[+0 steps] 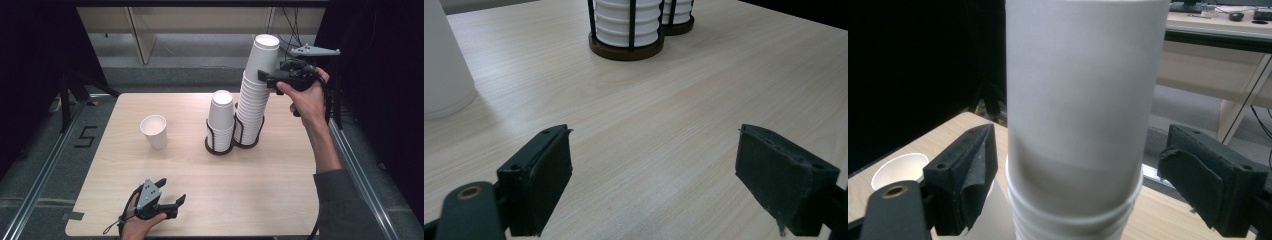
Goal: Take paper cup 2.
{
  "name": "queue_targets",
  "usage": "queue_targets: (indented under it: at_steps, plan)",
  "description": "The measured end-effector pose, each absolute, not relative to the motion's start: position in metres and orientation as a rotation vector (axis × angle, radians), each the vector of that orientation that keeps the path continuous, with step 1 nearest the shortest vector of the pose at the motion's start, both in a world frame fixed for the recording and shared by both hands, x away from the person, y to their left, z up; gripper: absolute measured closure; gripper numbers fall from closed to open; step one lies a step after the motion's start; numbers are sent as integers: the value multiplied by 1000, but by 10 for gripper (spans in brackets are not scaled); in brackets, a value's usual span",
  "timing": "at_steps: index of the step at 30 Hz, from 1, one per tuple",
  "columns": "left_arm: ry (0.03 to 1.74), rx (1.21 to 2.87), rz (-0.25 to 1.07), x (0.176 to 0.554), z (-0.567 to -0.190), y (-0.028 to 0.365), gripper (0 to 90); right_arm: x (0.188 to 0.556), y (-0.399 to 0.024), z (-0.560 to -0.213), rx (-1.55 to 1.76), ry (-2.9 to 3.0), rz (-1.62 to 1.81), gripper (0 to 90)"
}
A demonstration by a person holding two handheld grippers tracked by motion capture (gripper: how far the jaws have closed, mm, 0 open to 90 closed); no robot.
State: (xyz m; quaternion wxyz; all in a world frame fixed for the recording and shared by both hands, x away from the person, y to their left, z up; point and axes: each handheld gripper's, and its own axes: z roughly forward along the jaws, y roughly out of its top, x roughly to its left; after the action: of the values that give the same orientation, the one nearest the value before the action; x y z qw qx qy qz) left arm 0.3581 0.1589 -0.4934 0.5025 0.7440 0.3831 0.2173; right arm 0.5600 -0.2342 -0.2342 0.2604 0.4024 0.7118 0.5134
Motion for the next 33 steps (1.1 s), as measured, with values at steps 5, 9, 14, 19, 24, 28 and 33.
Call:
queue_targets:
  at_steps: [5, 9, 14, 19, 24, 28, 33]
  plan:
    - [922, 1804, 525, 358, -493, 159, 146, 570, -226, -232, 1086, 1927, 1397, 155]
    - [919, 1802, 523, 358, -494, 159, 146, 578, -220, -230, 1098, 1922, 1375, 153]
    - [916, 1804, 522, 358, -494, 158, 146, 588, -214, -229, 1138, 1907, 1391, 145]
    - [919, 1810, 523, 358, -493, 158, 146, 593, -210, -228, 1143, 1908, 1382, 147]
    - [913, 1803, 519, 358, -494, 158, 146, 593, -208, -223, 1148, 1904, 1371, 161]
    - [919, 1804, 520, 358, -494, 157, 146, 591, -209, -215, 1130, 1879, 1374, 162]
    - [918, 1815, 520, 358, -493, 157, 146, 588, -209, -198, 1109, 1834, 1390, 164]
